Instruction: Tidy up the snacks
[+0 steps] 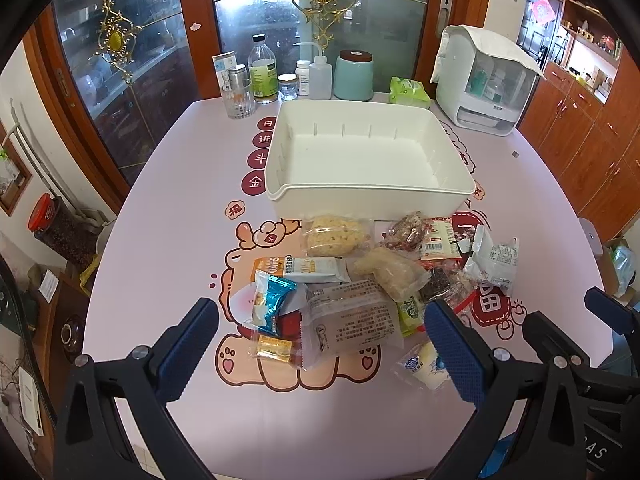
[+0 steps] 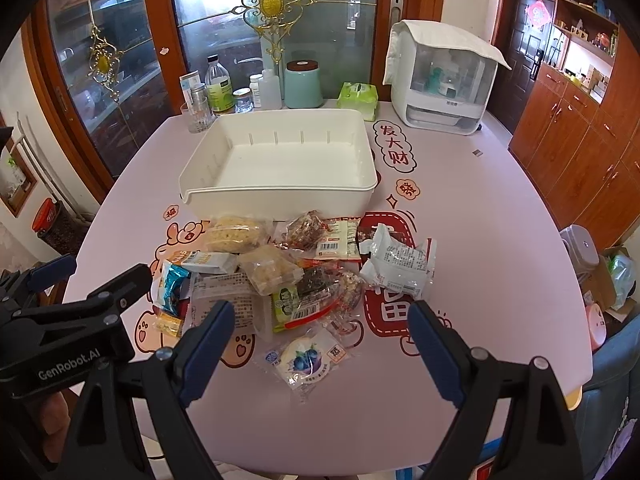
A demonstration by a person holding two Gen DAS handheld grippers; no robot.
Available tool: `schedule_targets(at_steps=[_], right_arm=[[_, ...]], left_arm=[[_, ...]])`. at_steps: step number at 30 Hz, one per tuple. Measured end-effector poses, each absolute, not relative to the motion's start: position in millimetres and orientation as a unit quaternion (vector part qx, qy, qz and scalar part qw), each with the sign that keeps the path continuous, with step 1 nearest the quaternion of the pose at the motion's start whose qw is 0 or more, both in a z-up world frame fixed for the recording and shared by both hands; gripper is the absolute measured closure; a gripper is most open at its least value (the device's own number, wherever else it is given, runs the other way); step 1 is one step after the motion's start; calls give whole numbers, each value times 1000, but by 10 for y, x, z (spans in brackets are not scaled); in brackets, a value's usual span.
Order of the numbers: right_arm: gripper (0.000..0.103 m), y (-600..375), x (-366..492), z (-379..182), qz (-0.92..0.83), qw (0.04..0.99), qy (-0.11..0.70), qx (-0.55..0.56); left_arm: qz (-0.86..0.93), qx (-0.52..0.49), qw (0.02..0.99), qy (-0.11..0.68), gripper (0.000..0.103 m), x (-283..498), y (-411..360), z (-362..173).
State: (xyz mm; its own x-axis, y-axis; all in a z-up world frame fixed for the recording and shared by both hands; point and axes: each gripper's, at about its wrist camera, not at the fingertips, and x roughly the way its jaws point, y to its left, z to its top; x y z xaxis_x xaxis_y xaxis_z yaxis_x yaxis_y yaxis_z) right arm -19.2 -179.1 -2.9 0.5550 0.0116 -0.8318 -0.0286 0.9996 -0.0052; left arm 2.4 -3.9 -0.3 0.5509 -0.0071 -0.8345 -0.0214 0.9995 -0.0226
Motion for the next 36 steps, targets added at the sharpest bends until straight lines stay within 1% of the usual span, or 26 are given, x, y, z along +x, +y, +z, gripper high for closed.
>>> schedule_targets(at_steps=[36], right_arm=[[14, -1802, -223, -51, 15, 878, 478, 6]], left_arm=[[-1, -11, 873, 487, 1, 7, -21, -87]])
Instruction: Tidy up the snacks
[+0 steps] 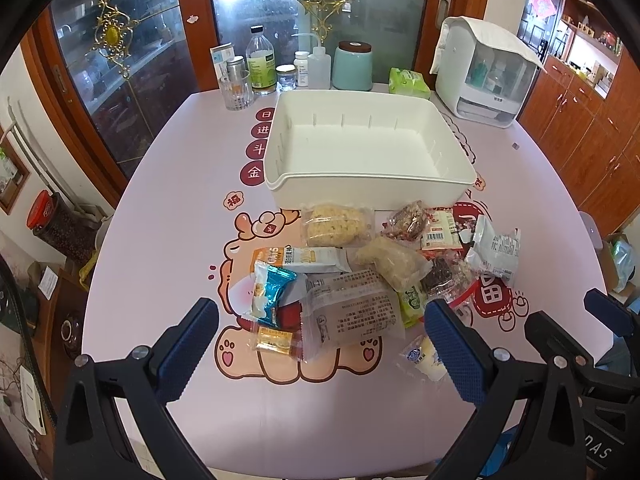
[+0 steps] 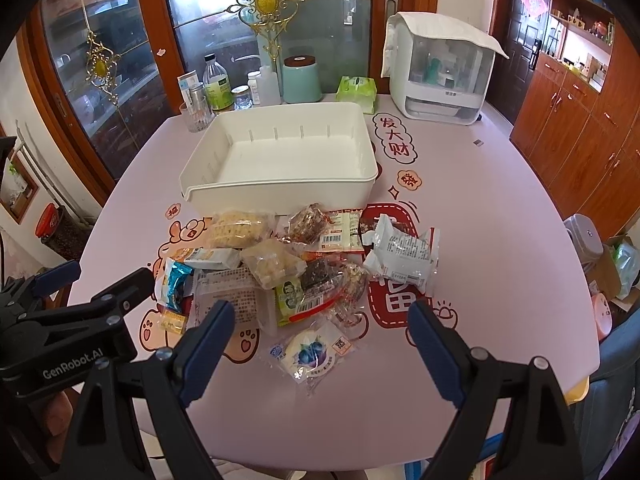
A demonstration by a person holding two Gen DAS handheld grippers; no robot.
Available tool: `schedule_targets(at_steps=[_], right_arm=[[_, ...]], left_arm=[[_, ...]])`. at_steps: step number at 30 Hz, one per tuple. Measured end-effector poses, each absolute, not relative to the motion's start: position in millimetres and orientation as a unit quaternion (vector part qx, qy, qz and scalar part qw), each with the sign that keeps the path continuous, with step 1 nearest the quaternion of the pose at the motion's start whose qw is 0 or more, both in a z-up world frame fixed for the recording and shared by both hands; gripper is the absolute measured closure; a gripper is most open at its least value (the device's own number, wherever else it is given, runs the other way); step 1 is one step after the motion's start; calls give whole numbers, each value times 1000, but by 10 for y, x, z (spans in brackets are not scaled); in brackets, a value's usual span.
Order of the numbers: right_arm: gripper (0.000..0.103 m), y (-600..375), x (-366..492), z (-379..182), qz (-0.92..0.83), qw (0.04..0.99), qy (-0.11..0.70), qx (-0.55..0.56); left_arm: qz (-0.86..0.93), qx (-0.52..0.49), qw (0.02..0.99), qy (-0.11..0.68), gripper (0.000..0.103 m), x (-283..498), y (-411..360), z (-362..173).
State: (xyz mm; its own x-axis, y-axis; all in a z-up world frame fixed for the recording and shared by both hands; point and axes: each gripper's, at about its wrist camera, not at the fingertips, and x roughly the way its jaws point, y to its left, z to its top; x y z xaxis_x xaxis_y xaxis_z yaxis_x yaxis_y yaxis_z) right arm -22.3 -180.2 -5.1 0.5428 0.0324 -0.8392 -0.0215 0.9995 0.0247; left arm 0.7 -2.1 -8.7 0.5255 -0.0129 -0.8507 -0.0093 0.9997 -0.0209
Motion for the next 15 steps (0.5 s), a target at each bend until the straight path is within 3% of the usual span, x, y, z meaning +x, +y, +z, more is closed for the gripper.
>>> schedule_targets(at_steps=[15], right_arm=[[14, -1874, -204, -89, 3, 873, 486, 39]], left_arm=[[9, -18, 877, 479, 1, 147, 234, 7]])
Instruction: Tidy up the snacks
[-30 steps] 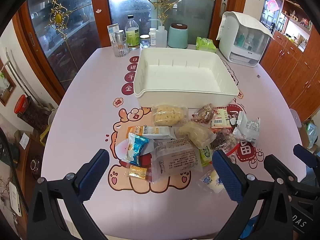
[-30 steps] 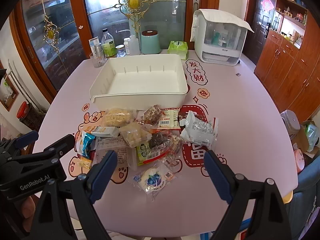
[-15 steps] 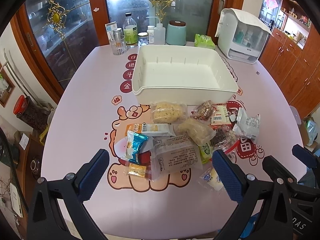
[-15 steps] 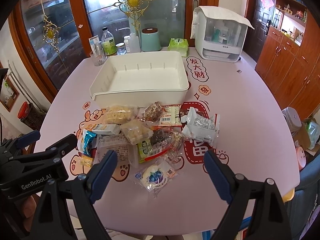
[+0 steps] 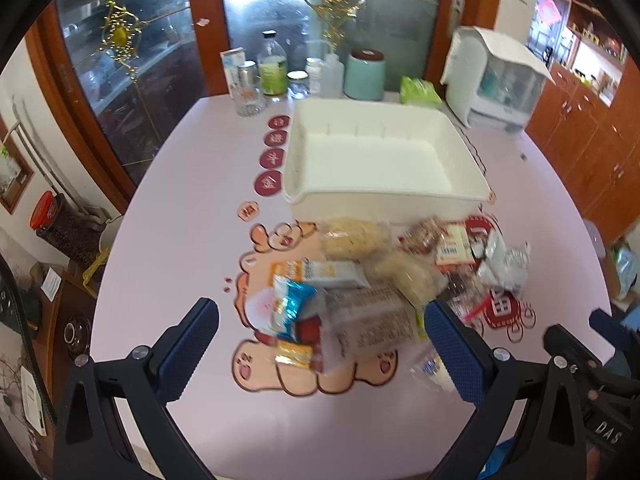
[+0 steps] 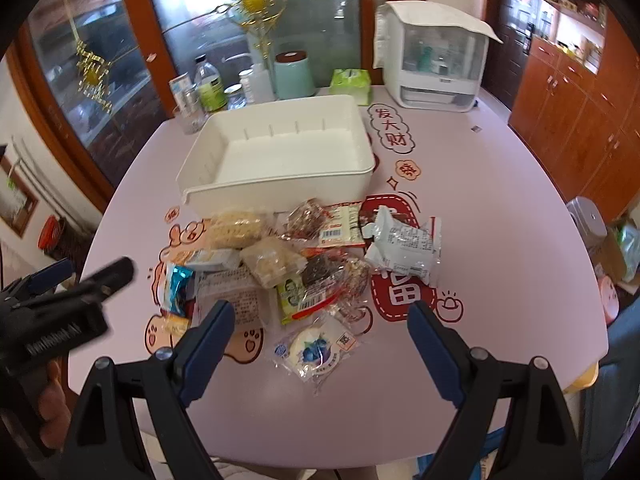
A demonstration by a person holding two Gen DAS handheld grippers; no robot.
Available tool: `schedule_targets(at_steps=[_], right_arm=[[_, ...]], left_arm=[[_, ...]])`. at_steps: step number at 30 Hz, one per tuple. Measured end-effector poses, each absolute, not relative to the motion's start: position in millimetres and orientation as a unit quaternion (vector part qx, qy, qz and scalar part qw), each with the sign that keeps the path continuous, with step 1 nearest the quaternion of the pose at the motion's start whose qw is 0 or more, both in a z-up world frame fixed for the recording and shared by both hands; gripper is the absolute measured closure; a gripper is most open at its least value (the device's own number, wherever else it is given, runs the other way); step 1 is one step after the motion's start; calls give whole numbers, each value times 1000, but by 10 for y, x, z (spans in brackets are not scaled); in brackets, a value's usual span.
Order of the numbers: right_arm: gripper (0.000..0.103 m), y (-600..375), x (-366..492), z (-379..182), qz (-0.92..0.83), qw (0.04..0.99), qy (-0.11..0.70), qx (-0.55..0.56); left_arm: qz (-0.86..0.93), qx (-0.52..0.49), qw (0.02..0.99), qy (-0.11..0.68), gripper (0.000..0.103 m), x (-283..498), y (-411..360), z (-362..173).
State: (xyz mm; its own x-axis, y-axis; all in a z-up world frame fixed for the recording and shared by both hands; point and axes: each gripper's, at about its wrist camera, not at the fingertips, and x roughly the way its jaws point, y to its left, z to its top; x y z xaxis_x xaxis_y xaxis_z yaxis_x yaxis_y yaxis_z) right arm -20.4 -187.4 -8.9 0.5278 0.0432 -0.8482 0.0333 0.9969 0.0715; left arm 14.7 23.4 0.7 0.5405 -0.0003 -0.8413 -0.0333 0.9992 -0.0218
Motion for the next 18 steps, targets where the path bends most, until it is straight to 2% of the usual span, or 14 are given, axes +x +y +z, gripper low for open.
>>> schedule_targets(at_steps=[10, 18], right_arm=[[14, -1930, -136, -236, -11, 862, 502, 75], [14, -2004, -106, -795, -46, 830, 543, 118]], left_arm=[[-28, 21, 872, 488, 1, 408, 536, -19], [-47, 28, 838, 543, 1, 667, 805, -682]])
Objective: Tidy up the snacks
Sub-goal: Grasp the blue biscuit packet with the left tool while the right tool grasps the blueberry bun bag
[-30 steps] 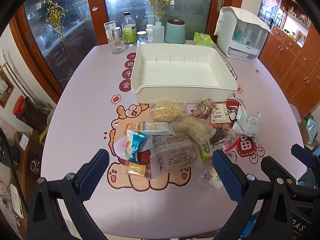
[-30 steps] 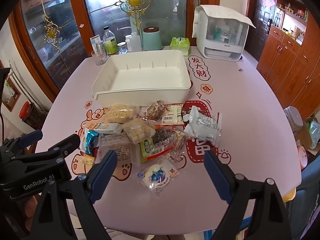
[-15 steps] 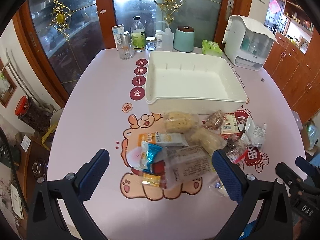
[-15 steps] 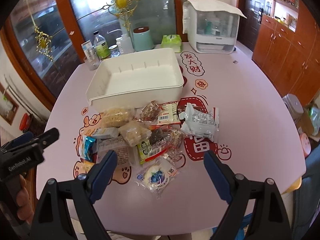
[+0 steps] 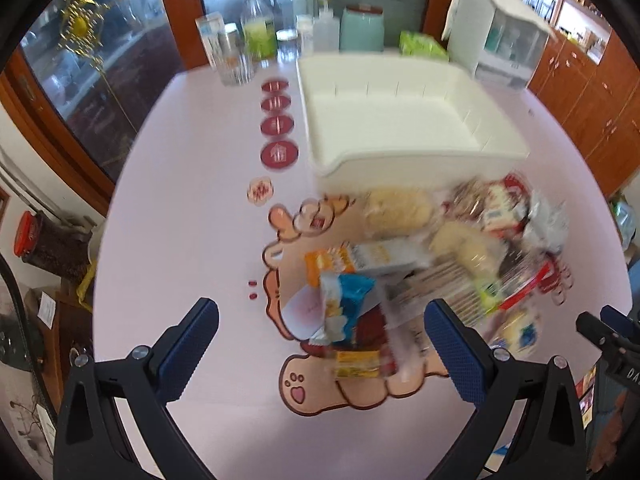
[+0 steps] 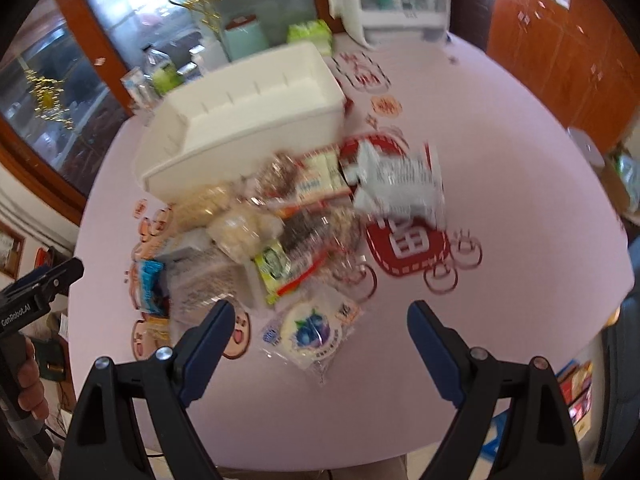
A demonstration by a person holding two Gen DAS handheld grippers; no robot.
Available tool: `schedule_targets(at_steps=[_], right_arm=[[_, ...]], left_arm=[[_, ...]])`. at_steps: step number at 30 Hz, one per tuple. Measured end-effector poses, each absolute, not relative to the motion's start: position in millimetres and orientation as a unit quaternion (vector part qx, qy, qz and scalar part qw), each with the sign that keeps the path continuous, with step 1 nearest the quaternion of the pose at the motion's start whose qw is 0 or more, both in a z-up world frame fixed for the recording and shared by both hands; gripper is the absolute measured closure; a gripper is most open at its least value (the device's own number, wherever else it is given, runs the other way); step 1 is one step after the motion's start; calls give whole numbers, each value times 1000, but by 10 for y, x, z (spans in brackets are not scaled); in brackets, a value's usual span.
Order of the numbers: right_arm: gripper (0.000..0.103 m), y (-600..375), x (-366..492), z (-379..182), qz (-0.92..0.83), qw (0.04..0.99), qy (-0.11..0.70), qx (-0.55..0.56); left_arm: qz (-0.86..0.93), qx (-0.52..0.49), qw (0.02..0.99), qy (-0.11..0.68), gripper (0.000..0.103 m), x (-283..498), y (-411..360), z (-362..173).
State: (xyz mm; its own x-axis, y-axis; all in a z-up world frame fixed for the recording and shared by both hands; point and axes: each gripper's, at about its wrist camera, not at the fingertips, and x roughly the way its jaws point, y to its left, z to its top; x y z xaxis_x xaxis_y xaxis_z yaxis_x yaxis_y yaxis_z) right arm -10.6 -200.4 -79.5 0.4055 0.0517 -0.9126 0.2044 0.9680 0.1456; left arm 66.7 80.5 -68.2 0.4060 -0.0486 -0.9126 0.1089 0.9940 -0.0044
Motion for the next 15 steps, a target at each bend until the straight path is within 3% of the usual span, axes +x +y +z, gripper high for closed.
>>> schedule_targets(at_steps=[10, 15], right_arm=[[15, -2053, -189, -1455, -80, 791, 583, 171], [15, -1998, -108, -1585, -86, 788, 585, 173]], left_arm=[[-74, 68, 801, 591, 6, 928, 738, -1493], [-78, 55, 788, 608, 14, 1060, 747, -1742]])
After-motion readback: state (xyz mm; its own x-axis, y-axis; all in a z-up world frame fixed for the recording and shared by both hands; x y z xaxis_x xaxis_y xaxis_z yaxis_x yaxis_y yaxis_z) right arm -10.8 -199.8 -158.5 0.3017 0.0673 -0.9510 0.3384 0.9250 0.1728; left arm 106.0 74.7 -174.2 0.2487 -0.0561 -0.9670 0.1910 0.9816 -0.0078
